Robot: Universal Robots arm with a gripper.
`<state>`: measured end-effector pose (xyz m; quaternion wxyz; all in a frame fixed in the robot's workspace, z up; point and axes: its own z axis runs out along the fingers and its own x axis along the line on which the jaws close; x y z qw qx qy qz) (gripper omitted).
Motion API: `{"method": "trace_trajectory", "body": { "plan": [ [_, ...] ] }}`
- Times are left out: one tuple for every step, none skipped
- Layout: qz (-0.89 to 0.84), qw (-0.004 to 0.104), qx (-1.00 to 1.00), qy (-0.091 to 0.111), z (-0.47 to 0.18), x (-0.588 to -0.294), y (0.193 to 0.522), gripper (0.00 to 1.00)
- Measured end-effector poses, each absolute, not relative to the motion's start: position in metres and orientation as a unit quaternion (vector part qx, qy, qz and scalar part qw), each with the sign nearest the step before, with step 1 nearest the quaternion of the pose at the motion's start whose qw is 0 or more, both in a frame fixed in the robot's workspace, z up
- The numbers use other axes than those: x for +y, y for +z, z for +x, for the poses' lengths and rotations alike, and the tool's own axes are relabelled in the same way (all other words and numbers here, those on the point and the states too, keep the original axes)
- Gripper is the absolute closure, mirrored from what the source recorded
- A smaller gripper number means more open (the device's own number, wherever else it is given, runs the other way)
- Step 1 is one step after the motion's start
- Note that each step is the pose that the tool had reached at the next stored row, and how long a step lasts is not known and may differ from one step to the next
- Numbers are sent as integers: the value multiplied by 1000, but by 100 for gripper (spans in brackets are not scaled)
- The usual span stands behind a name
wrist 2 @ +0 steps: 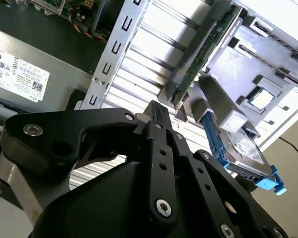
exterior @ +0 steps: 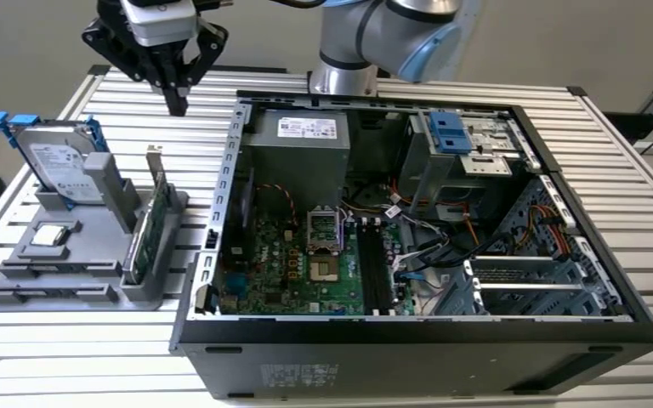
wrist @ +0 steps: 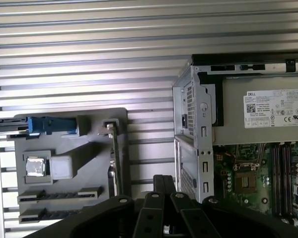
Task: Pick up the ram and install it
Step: 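Reach for the ram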
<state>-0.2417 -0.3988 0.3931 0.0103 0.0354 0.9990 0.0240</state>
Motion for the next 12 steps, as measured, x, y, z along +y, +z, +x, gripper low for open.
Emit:
{"method": "trace_trajectory", "body": {
  "plan": [
    [35,10,999,24,-243,-399,393,100],
    [35,10,999,24,-245,-399,393,100],
    [35,10,999,24,-246,-399,393,100],
    [35,10,999,24,-248,-399,393,100],
    [35,10,999,24,-249,-399,393,100],
    [35,10,999,24,-251,-399,393,100],
    [35,10,999,24,-252,-399,393,100],
    [35,10,999,24,-253,-399,393,100],
    [35,10,999,24,-255,-399,393,100],
    [35,10,999,24,-256,-399,393,100],
    [35,10,999,24,-258,-399,393,100],
    [35,10,999,24,-259,-399,393,100]
  ]
}}
